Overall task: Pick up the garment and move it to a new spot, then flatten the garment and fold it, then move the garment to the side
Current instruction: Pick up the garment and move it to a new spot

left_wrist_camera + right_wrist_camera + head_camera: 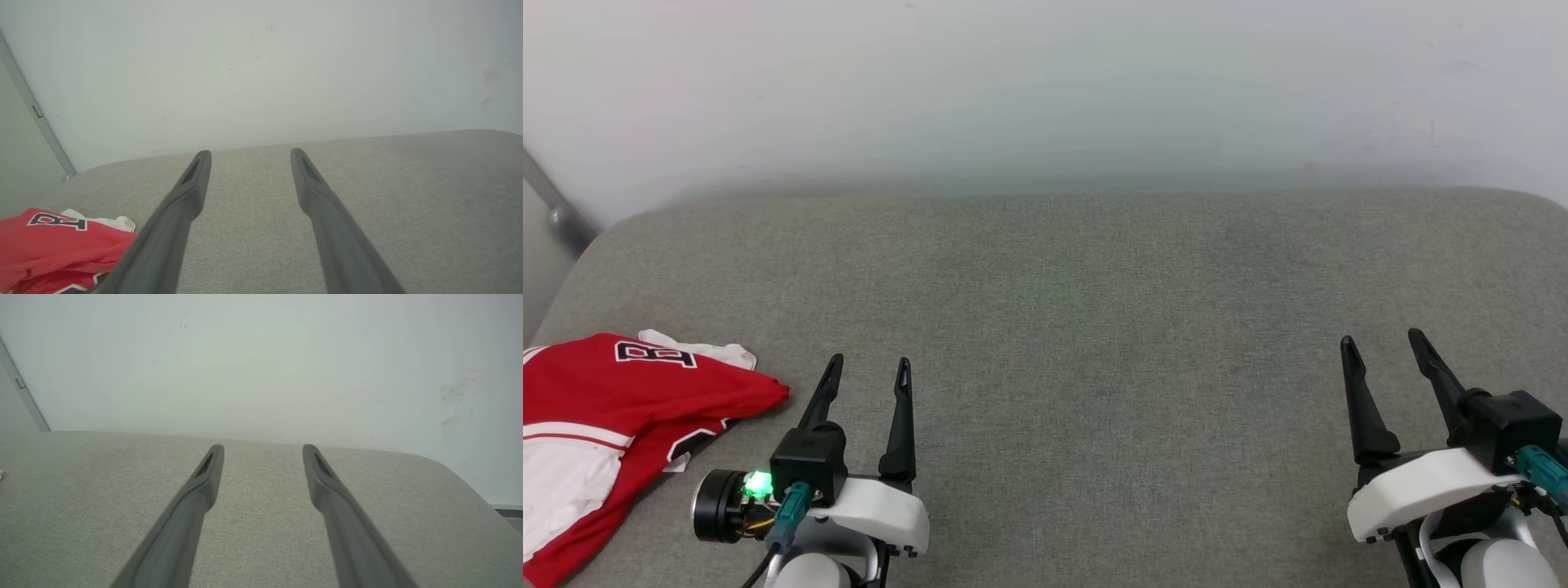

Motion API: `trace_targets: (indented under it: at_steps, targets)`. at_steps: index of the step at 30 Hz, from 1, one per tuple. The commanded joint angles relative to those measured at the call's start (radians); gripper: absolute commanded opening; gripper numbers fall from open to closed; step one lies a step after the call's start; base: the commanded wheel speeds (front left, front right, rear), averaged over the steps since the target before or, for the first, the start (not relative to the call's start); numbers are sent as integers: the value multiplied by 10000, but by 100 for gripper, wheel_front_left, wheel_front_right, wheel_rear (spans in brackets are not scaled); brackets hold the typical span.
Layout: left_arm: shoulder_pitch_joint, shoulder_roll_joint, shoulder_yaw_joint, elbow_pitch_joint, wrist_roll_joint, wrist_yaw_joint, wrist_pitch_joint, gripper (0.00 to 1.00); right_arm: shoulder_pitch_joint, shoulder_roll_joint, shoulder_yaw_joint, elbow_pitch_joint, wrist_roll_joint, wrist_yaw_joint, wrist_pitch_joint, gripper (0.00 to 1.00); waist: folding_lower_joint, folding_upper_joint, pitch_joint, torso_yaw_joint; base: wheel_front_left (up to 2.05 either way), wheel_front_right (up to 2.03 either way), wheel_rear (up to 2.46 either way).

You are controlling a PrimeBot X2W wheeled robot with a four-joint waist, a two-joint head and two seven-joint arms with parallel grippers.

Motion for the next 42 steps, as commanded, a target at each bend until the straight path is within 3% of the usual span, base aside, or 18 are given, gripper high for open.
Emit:
trace_targets:
  at_steps: [1, 17, 23, 42]
  targets:
    - [-16, -34, -12, 21, 218, -9, -106, 100, 120, 42, -14, -62, -221, -3, -63, 100, 0, -1, 1, 2, 0, 0, 0]
    - [-54, -274, 307, 297, 231, -347, -147, 100, 151, 42, -221, 154, -287, -3, -164, 100, 0, -1, -60, 329, 0, 0, 0]
    - [-201, -344, 434, 362, 259, -338, -146, 100, 107, 43, -118, 37, -379, -3, -114, 100, 0, -1, 2, 975, 0, 0, 0]
    - [-167, -431, 1582, 284, 5, -413, -146, 100, -399, 34, 670, 85, -474, -5, -54, 100, 0, -1, 260, 4006, 0, 0, 0]
